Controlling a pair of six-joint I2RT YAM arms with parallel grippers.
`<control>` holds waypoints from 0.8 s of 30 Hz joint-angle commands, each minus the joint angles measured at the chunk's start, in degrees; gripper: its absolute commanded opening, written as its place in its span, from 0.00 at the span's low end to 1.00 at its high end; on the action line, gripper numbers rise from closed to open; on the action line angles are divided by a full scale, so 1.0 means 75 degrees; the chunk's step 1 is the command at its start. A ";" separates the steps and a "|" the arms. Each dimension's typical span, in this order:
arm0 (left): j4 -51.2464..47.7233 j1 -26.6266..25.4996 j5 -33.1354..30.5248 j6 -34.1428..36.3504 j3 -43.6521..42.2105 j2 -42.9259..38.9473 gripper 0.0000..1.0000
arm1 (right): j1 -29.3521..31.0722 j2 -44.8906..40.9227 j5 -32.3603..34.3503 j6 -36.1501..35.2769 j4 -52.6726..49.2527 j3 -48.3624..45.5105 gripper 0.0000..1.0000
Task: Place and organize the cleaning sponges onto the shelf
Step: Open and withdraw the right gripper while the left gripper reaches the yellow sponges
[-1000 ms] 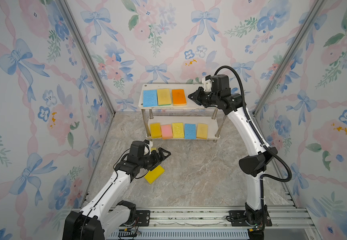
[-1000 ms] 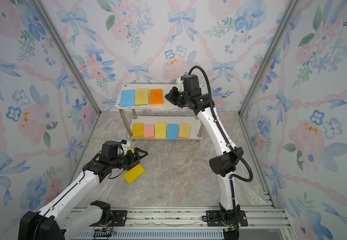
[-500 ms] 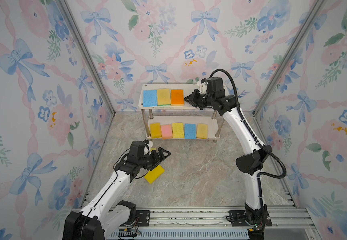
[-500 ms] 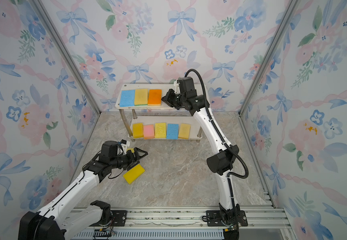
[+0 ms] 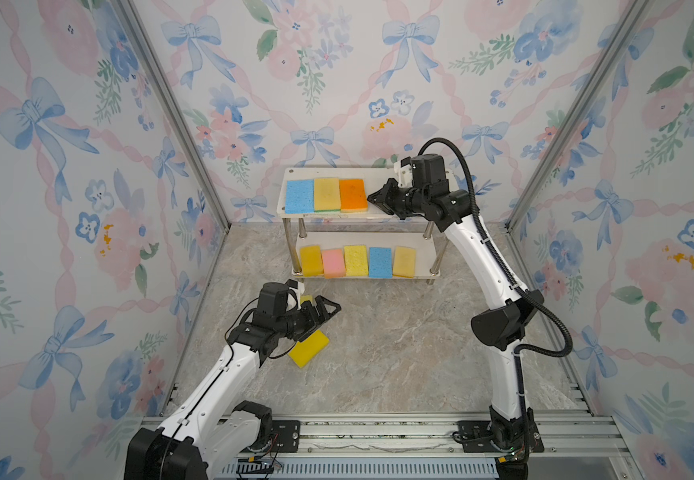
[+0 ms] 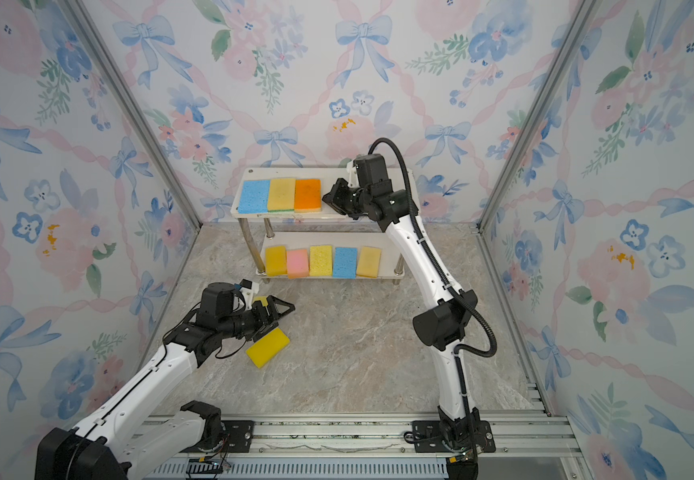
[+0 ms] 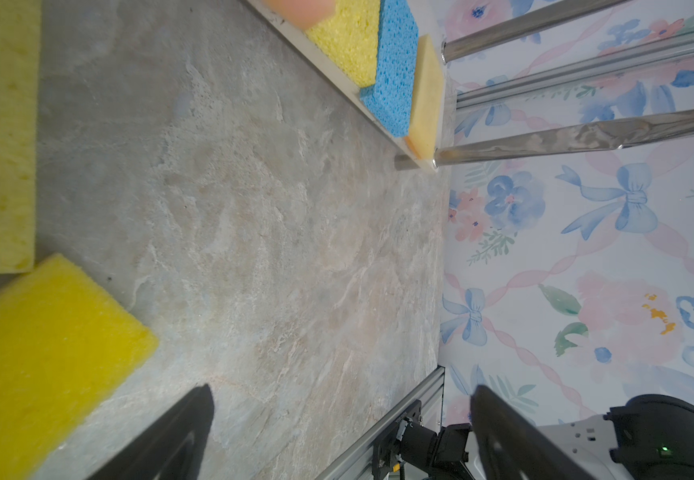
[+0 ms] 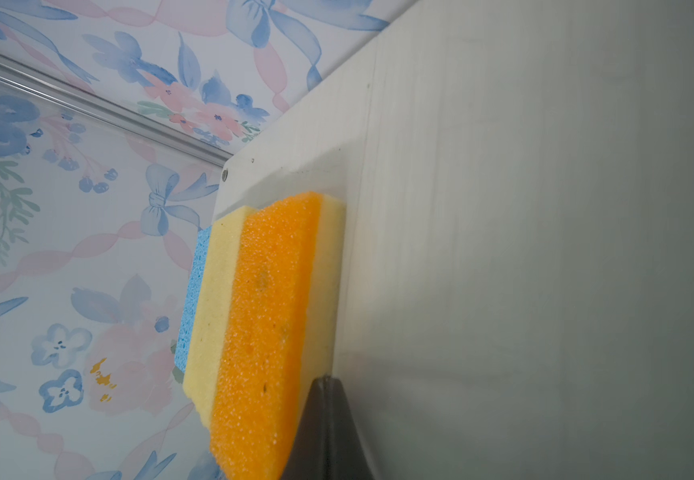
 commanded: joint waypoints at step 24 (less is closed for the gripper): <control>-0.2645 0.0041 -0.3193 0.2857 0.1203 0.2089 0.98 | 0.0352 -0.9111 0.0398 0.0011 0.1410 -1.0409 0.56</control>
